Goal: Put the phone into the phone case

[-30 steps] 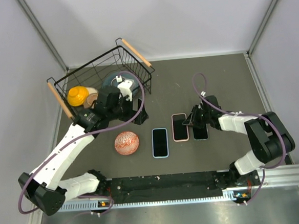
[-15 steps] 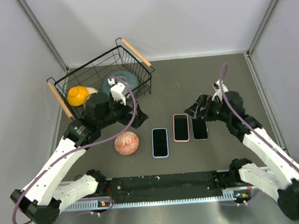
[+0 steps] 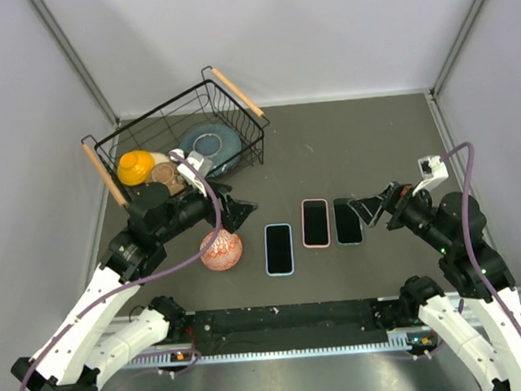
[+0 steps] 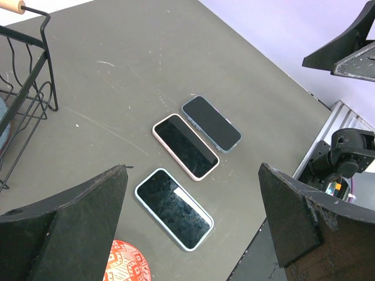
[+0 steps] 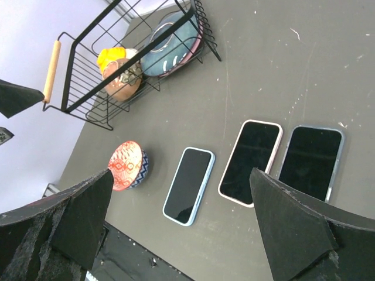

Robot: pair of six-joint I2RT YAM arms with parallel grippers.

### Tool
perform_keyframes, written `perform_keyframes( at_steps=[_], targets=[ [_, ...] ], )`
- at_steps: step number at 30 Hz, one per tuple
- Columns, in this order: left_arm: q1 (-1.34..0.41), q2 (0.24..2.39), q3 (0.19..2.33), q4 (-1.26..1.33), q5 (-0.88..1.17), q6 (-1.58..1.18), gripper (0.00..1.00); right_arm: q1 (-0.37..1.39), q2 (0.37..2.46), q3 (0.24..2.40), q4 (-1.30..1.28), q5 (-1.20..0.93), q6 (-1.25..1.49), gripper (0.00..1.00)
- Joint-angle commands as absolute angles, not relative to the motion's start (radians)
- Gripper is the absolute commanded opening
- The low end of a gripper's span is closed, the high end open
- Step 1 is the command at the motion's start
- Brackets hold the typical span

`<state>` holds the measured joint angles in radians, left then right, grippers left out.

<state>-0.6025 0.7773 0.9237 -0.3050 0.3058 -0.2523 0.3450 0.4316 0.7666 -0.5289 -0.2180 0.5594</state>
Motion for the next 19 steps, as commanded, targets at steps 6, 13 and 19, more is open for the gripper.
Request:
perform_keyframes(
  at_steps=[6,13,19],
  targets=[
    [-0.601,0.775,0.911,-0.221,0.293,-0.255,0.99,0.354,0.413,0.762,-0.552,-0.166,0.575,0.99],
    [-0.603,0.778,0.911,-0.221,0.291,-0.252,0.99,0.354,0.414,0.77,-0.531,-0.186,0.575,0.99],
    [-0.601,0.775,0.905,-0.215,0.285,-0.25,0.99,0.354,0.423,0.767,-0.512,-0.213,0.572,0.99]
  ],
)
